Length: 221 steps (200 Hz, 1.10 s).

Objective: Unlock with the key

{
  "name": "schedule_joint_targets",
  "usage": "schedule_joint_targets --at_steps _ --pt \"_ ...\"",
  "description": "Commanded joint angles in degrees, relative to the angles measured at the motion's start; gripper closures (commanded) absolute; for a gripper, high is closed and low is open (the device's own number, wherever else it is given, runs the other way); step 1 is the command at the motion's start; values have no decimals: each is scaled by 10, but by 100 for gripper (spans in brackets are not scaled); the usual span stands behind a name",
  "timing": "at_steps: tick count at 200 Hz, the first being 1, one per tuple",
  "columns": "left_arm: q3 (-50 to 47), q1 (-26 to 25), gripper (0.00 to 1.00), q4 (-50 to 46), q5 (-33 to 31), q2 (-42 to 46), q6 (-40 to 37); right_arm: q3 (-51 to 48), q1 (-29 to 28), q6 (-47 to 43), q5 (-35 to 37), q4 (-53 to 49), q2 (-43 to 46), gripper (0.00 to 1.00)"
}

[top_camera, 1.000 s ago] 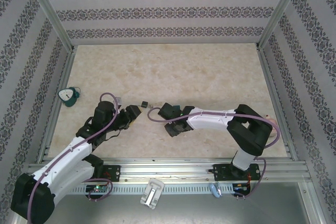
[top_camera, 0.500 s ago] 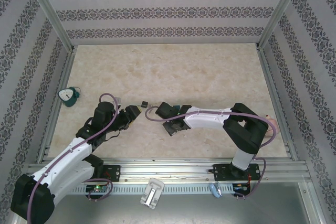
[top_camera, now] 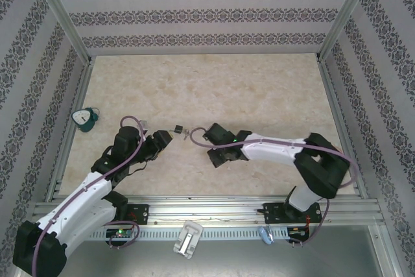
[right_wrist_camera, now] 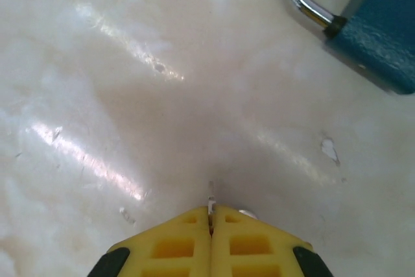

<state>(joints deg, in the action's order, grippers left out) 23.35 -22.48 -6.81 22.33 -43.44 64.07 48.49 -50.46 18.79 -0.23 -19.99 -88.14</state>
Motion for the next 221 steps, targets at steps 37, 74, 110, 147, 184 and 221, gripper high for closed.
schedule_joint_targets --at_steps 37,74,110,147,184,221 --pt "80 16 39 -50 -1 1 -64 -39 58 -55 -159 81 156 100" --pt "122 20 40 -45 22 -33 -93 -43 90 -70 -248 110 208 100" --pt "158 21 47 -21 64 -68 -111 -37 108 -78 -325 137 233 100" --pt "172 20 53 11 119 -92 -113 -29 119 -52 -393 172 233 100" --pt "168 13 64 59 171 -98 -104 -22 125 -38 -426 188 234 100" --pt "184 -17 63 61 203 -115 -129 -13 132 -20 -462 203 230 100"
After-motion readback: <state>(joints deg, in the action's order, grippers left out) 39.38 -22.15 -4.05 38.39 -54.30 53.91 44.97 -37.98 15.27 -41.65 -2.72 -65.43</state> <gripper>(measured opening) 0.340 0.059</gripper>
